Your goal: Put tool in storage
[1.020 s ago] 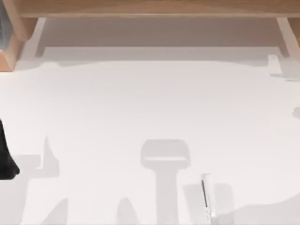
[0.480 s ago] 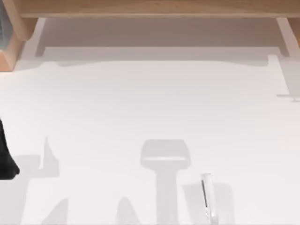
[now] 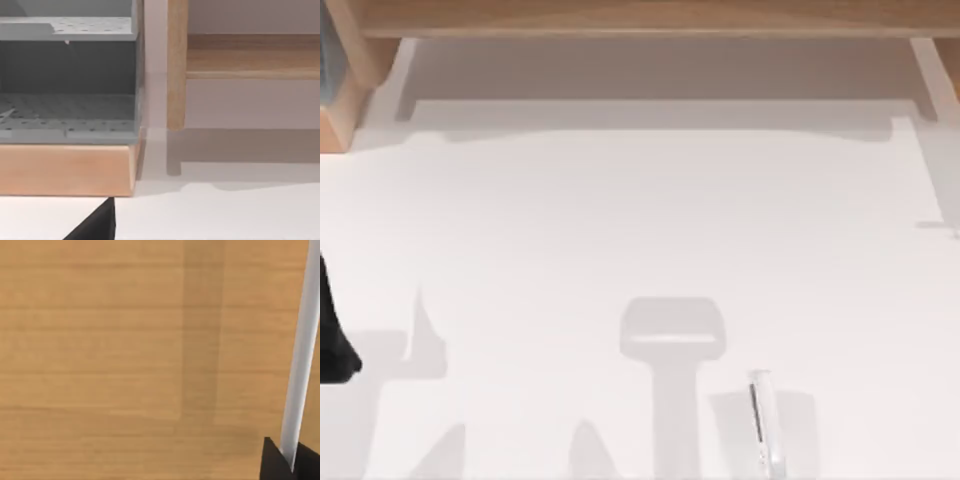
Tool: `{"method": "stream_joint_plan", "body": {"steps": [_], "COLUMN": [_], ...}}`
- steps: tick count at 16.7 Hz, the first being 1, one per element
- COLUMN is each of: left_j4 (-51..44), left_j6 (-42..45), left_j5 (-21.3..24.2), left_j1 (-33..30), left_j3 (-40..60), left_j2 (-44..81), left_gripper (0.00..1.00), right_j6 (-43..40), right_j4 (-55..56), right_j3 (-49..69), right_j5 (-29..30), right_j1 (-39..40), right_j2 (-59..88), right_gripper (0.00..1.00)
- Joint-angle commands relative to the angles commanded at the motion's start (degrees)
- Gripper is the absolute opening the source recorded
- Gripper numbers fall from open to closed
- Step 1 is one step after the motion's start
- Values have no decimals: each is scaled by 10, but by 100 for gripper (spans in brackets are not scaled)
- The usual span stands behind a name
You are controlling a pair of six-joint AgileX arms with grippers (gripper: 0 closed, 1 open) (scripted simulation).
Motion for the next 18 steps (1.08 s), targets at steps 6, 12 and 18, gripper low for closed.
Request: {"method": "stream_joint_plan", "body": {"steps": [6,12,18], "left_j4": [0,0,0], "left_j6": [0,0,0], "left_j5": [0,0,0], "left_j1": [0,0,0], "left_j3": [0,0,0], "left_j2": [0,0,0], "left_gripper": [100,100,100], "right_j6": [0,0,0], "right_j4": [47,47,47], "right_j3": [-70,-70,-70], "right_j5": [-42,-42,-42], "right_j1": [-38,-38,-38], "right_j2": [-28,-28,-28], "right_gripper": [0,23,68]}}
